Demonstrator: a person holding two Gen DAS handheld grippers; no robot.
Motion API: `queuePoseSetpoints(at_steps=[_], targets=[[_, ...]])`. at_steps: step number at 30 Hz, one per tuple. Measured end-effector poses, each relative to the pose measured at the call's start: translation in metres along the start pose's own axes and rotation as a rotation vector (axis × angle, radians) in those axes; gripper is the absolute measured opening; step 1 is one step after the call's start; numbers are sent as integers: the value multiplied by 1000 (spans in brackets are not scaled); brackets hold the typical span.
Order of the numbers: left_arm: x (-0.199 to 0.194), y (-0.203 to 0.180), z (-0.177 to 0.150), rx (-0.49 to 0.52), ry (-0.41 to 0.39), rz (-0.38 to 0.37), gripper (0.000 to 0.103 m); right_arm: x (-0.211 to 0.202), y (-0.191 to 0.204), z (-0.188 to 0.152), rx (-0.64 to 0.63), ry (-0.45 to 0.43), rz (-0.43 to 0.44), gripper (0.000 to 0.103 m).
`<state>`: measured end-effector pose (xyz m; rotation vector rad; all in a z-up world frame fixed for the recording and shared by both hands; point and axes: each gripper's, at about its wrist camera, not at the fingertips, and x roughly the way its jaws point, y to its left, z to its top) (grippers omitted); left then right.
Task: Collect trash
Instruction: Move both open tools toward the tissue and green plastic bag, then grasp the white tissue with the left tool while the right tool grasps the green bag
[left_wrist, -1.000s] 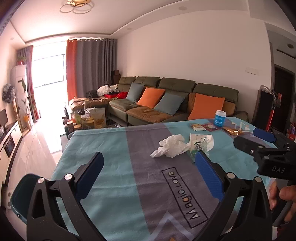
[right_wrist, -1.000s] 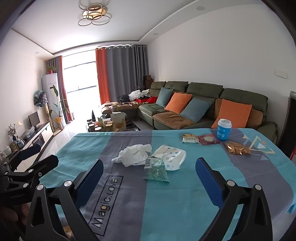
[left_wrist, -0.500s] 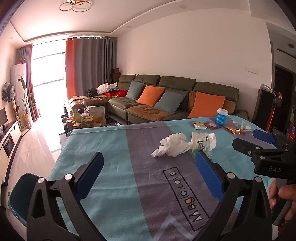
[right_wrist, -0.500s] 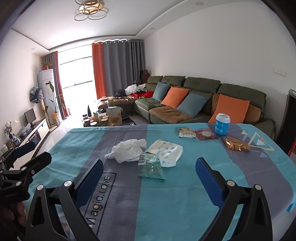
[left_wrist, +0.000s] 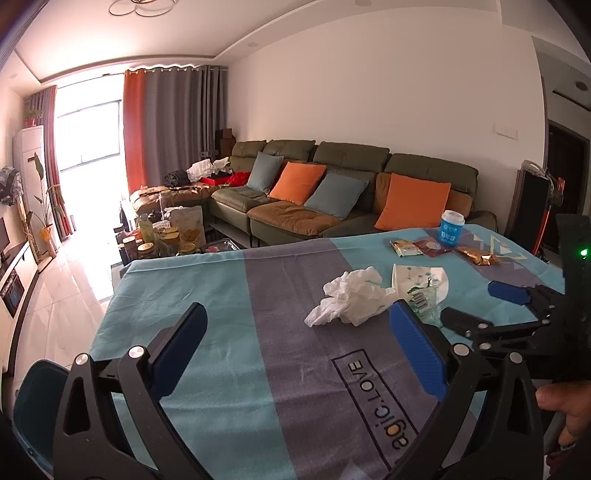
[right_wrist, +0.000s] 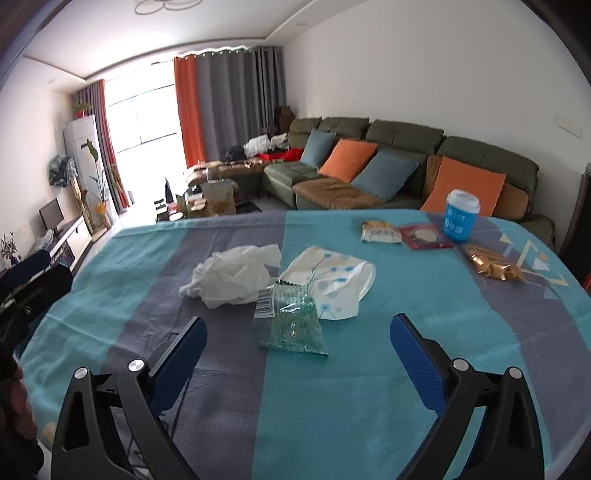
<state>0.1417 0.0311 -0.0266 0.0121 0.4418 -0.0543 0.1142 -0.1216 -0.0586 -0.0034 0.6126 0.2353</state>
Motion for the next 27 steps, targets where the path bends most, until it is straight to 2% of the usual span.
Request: queuePoseSetpoints(at_steps=[8,9,10,12,14,17,20,22,27], targets=[[33,0,0,-2,38,-8,97,41,2,4,-2,98,17,80],[38,-1,1,0,44,-11,97,45,2,5,0,106,20,76],[43,-2,1,3,50,-16,97,50,2,6,3,122,27,67],[50,-4,2,6,57,-21,97,56,2,6,4,152,45,56],[59,-7,4,14,64,-33,97,62,1,7,15,174,59,50],[72,-11,7,26,75,-50,97,66,-1,7,27,189,74,33],[86,-16,10,28,93,-72,97,66,-2,6,34,195,87,32],[97,-20,11,31,111,-91,97,64,-3,6,43,191,97,24],[125,-30,11,20,164,-149,97,57,-11,2,76,189,119,24]])
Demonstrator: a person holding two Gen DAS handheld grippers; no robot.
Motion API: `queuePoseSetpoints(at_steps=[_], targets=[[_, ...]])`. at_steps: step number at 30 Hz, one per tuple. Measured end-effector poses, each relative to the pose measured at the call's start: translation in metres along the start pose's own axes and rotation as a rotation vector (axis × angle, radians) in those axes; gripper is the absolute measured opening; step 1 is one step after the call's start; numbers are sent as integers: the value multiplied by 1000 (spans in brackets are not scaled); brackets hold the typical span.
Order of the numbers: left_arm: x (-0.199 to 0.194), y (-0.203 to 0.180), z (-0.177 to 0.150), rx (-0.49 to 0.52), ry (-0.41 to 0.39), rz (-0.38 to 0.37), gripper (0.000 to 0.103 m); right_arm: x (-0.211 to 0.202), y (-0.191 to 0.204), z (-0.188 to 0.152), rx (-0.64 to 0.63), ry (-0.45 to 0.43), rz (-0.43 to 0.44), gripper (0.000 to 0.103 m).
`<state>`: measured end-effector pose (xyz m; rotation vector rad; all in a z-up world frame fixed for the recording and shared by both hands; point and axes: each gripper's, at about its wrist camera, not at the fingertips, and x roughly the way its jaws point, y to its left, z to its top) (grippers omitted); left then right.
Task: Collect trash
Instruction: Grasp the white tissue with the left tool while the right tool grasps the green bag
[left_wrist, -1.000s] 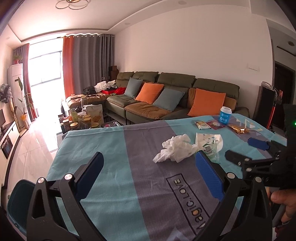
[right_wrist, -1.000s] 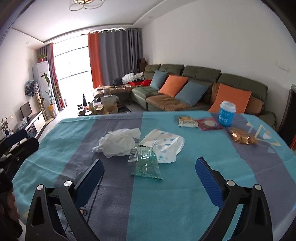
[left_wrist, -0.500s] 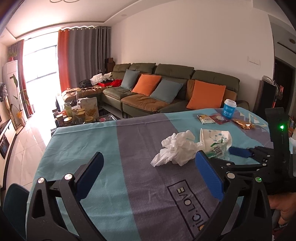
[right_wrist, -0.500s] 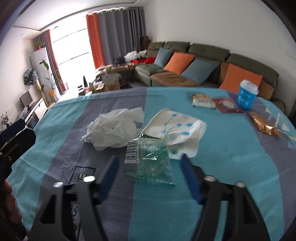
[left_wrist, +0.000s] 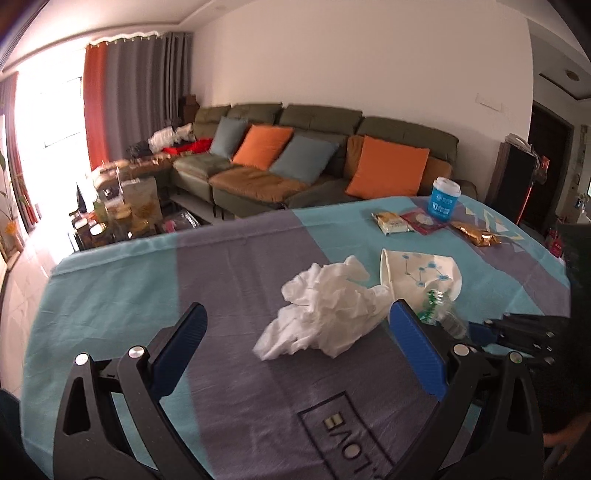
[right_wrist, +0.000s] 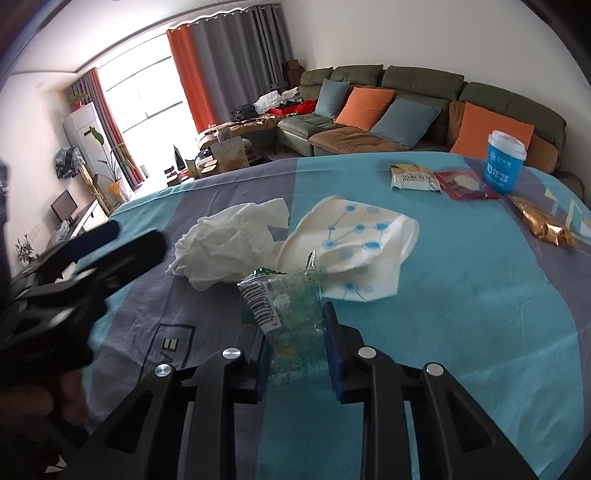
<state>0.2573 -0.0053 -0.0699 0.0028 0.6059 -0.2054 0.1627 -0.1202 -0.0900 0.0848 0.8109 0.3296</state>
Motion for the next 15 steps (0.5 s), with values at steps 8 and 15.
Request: queuePoseSetpoints(at_steps=[8,15], targets=[[48,12,13,-118,81,-56,73,2,-8,-4,18,11,19,24],[72,11,11,-136,143,-86,48,5,-9,-3,6,13,27,24]])
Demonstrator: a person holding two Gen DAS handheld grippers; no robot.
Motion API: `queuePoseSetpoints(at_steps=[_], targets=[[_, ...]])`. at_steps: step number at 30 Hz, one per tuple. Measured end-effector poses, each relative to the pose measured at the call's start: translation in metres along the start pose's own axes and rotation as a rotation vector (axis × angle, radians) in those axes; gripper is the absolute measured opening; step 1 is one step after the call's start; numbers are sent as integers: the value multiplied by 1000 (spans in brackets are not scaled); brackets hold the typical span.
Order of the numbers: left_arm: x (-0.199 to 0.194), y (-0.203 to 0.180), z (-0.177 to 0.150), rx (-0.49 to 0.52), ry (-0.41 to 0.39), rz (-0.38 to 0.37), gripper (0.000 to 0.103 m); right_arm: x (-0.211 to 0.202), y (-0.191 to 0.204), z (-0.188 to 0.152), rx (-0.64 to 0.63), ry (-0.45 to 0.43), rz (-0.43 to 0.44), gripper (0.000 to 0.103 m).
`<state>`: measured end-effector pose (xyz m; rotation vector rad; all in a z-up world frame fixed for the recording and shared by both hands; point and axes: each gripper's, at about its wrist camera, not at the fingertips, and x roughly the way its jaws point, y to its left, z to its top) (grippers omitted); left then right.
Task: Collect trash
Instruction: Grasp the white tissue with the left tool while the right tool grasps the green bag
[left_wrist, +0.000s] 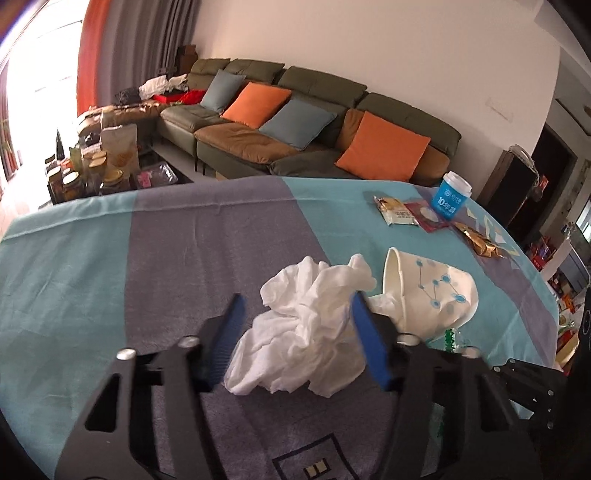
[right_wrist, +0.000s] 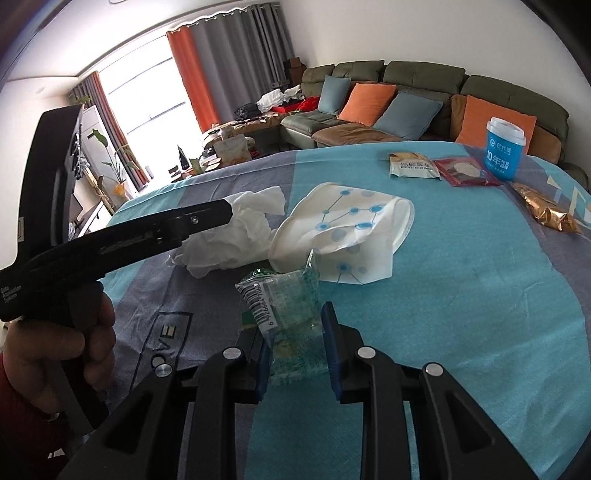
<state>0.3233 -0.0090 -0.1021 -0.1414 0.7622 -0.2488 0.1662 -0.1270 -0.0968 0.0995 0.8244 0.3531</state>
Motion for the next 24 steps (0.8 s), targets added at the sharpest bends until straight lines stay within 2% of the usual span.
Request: queuePoseSetpoints(at_steps=[2,4,7,12,19,24], targets=[[2,2,-1,-10,6,-1,37,0,0,0,-1,-1,1,24],[3,2,-1,-12,2,4,20,0,0,0,-1,-3,2,24],[6,1,-3,-11,22,-10,6,-2,0,0,-1,-6,-1,24],[1,4,-5,-25,13,-19,3,-3,2,-2,-3,-14,-9,24],[-43,5,4,-23,-103,-6,3,-8,3,-4,-4,-31,-21,24],[-75,10,3,-32,-144,2,3,-17,7,-4,-13,-52,-24,24]])
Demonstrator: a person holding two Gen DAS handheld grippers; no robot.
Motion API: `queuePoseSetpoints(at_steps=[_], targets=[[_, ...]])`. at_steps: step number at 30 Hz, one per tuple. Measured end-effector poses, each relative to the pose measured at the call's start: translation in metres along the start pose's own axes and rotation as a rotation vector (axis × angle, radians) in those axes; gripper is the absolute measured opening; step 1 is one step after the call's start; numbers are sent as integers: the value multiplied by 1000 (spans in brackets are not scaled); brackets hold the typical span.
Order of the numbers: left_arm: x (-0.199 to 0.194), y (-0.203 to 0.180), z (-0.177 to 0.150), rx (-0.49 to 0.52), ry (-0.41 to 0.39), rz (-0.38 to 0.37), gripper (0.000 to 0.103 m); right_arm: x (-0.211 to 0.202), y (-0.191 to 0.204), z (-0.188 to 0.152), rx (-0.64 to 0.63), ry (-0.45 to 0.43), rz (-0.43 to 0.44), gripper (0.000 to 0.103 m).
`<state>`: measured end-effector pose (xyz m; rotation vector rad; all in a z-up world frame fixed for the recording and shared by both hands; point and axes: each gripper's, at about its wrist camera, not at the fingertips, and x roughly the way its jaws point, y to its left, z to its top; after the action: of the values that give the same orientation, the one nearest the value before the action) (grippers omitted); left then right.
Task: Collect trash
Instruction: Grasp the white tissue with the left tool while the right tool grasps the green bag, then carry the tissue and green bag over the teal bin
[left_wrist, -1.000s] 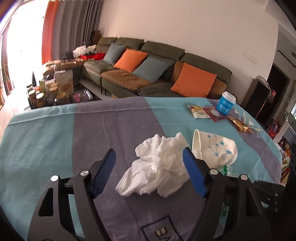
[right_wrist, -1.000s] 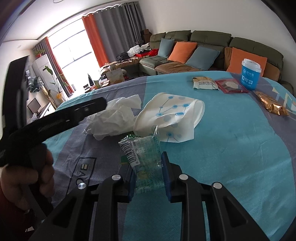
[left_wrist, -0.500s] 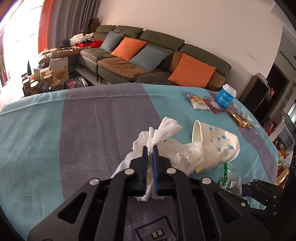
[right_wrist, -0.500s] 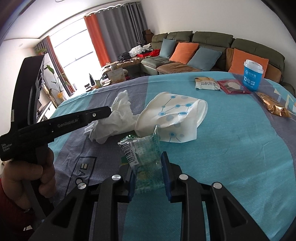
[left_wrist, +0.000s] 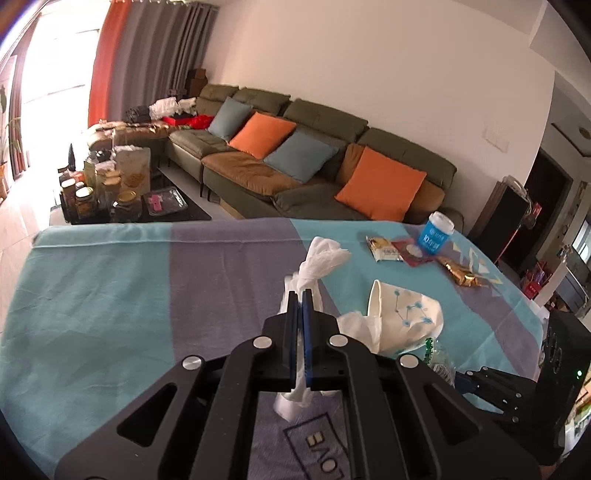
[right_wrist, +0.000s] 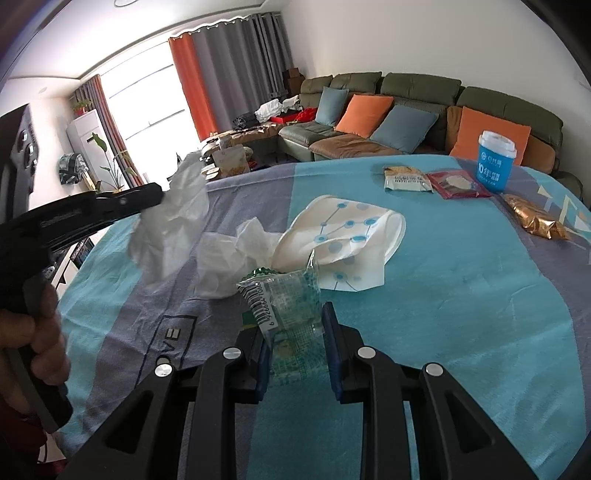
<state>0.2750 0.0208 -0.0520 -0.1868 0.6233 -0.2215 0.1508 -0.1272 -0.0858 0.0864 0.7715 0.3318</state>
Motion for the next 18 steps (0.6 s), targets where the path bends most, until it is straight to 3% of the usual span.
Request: queuePoseSetpoints(at_steps=[9,18], targets=[[-79,18,-4,-31,-107,52,3,-32,18,9,-35,-76,32,24],[-163,53,-20,-74,-196,158,3,-52,74,26,-145,-144,136,24]])
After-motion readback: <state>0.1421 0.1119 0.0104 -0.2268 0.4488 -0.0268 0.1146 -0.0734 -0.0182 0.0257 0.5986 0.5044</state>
